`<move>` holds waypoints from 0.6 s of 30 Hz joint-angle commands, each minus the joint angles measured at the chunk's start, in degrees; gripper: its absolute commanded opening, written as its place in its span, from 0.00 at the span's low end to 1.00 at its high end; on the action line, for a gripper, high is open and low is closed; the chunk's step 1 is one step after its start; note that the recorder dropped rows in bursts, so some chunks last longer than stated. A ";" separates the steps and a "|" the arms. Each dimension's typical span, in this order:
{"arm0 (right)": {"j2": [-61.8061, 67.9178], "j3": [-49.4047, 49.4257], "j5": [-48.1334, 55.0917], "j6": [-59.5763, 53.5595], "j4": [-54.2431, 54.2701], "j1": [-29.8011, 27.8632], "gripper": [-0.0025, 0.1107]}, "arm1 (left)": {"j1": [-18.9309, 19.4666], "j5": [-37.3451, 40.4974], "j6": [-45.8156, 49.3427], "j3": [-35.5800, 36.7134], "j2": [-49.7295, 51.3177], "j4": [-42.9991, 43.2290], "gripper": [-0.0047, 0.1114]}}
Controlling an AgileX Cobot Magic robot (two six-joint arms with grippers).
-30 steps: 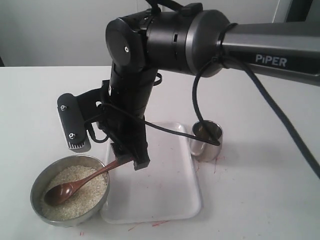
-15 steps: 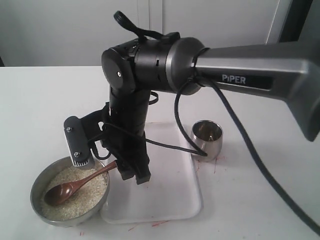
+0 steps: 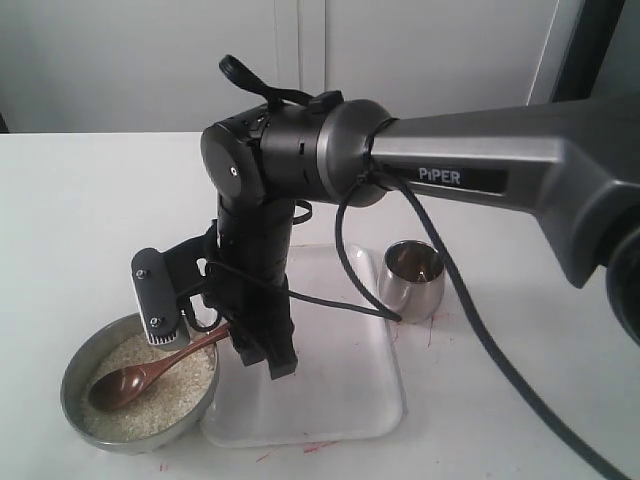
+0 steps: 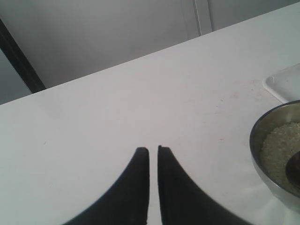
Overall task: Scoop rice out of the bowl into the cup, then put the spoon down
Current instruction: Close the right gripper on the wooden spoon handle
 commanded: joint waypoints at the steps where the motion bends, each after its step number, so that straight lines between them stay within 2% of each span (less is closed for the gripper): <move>1: -0.11 -0.30 0.01 0.93 -0.10 0.09 0.44 | -0.16 -0.34 -0.08 -0.36 0.05 -0.50 0.16; 10: 0.65 -0.30 -0.21 2.31 0.03 0.09 0.36 | -0.16 -0.34 -0.08 -0.36 0.05 -0.50 0.16; 15: 1.18 -0.30 -0.49 3.56 0.11 0.09 0.35 | -0.16 -0.34 -0.08 -0.36 0.05 -0.50 0.16; 18: 1.18 -0.30 -0.80 4.97 0.11 0.09 0.27 | -0.16 -0.34 -0.08 -0.36 0.05 -0.50 0.16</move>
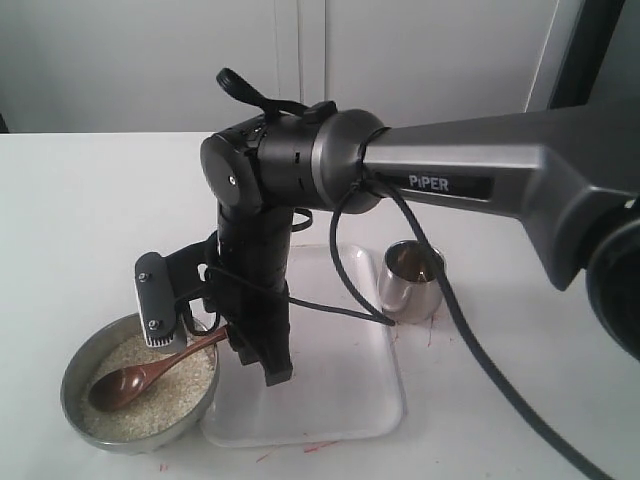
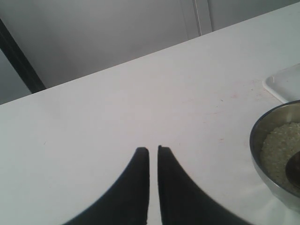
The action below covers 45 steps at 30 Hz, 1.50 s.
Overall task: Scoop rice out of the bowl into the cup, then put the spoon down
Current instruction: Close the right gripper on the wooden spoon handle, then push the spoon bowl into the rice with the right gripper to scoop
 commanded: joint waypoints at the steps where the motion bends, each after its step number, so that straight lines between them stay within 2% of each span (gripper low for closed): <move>1: 0.03 -0.30 -0.53 2.08 0.11 0.09 0.25 | -0.16 -0.34 -0.08 -0.36 0.05 -0.50 0.16; 8: -0.79 -0.30 0.12 5.54 0.11 0.09 0.02 | -0.16 -0.34 -0.08 -0.36 0.05 -0.50 0.16; 15: -7.66 -0.50 2.45 13.76 0.37 0.24 0.02 | -0.16 -0.34 -0.08 -0.36 0.05 -0.50 0.16; 21: -15.86 -0.40 11.38 29.57 -2.27 4.12 0.02 | -0.16 -0.34 -0.08 -0.36 0.05 -0.50 0.16; 25: -19.98 -0.40 12.55 42.15 -11.79 10.37 0.02 | -0.16 -0.34 -0.08 -0.36 0.05 -0.50 0.16; 29: -22.26 0.97 12.55 56.14 -26.71 18.06 0.02 | -0.16 -0.34 -0.08 -0.36 0.05 -0.50 0.16; 34: -22.94 5.93 12.55 64.49 -36.46 24.86 0.02 | -0.16 -0.34 -0.08 -0.36 0.05 -0.50 0.16; 41: -22.57 20.14 12.55 74.77 -57.22 29.75 0.02 | -0.16 -0.34 -0.08 -0.36 0.05 -0.50 0.16; 45: -22.18 26.37 12.55 76.47 -62.75 29.75 0.02 | -0.16 -0.34 -0.08 -0.36 0.05 -0.50 0.16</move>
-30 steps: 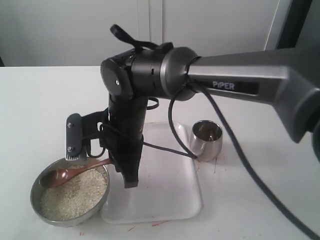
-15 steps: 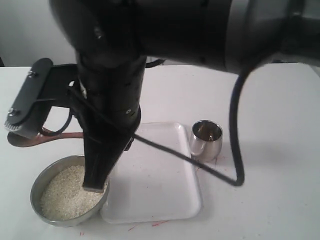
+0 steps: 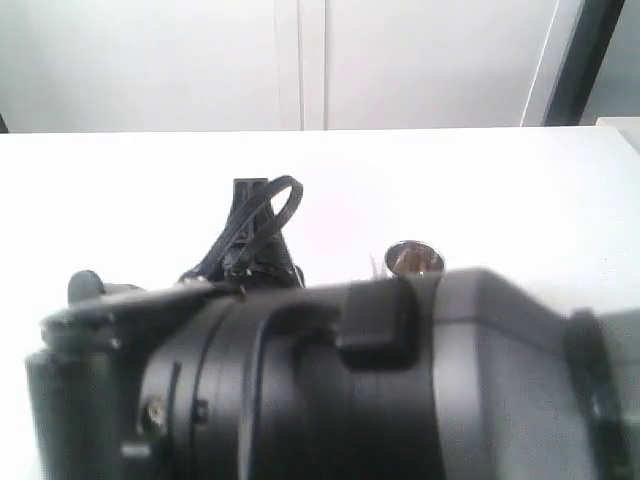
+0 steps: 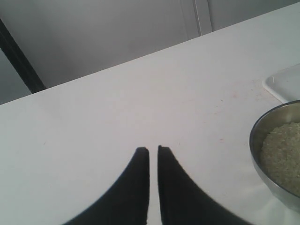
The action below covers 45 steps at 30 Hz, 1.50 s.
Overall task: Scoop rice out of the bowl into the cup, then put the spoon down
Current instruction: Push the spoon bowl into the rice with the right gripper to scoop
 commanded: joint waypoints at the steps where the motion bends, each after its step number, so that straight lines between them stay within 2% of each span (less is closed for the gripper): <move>1: 0.54 6.26 0.03 2.51 -7.73 0.25 0.02 | -0.16 -0.34 -0.08 -0.36 0.05 -0.50 0.16; 13: 7.80 8.58 -9.18 2.51 -21.60 0.03 0.02 | -0.16 -0.34 -0.08 -0.36 0.05 -0.50 0.16; 21: 11.29 8.58 -8.30 3.26 -25.43 -2.22 0.02 | -0.16 -0.34 -0.08 -0.36 0.05 -0.50 0.16; 30: 11.29 8.58 -10.46 5.29 -26.57 -7.28 0.02 | -0.16 -0.34 -0.08 -0.36 0.05 -0.50 0.16; 45: 12.89 8.58 -13.43 8.51 -25.32 -7.77 0.02 | -0.16 -0.34 -0.08 -0.36 0.05 -0.50 0.16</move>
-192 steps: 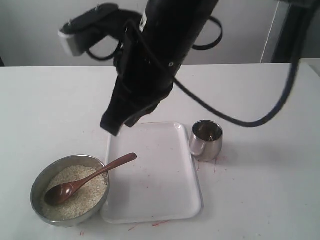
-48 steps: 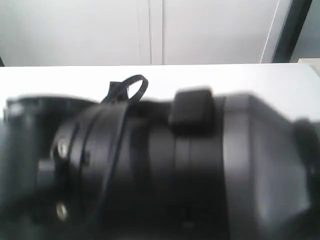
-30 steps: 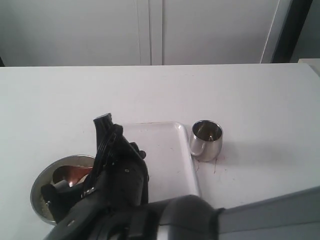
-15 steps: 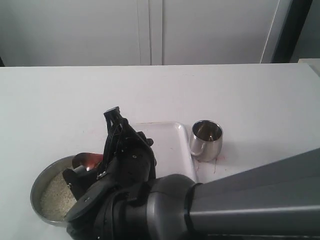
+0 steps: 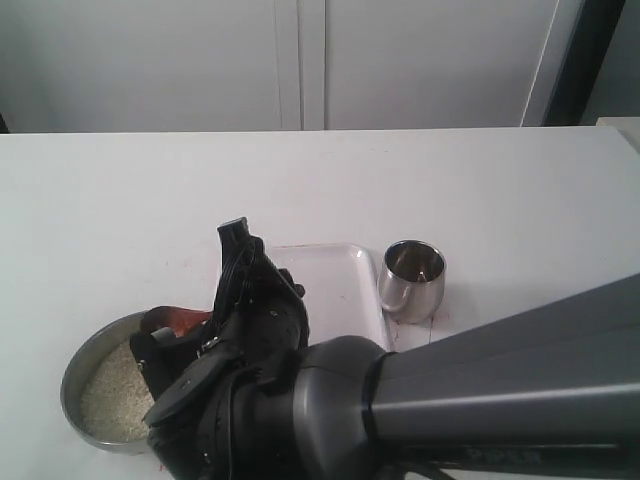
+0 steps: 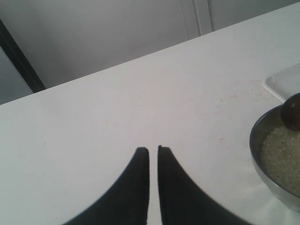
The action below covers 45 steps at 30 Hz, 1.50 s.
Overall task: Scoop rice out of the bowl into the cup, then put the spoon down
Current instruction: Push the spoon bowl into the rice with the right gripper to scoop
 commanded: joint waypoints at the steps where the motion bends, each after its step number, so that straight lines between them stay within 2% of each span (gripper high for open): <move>1: 0.35 0.14 0.03 0.51 0.89 -0.42 0.02 | -0.16 -0.34 -0.08 -0.36 0.05 -0.50 0.16; 22: 0.35 -0.54 -1.51 -1.79 11.09 -0.42 0.02 | -0.16 -0.34 -0.08 -0.36 0.05 -0.50 0.16; 35: 0.35 -10.43 0.81 -18.34 36.15 -0.72 0.02 | -0.16 -0.34 -0.08 -0.36 0.05 -0.50 0.16; 45: 0.35 -16.53 4.83 -30.19 59.90 -6.84 0.02 | -0.16 -0.34 -0.08 -0.36 0.05 -0.50 0.16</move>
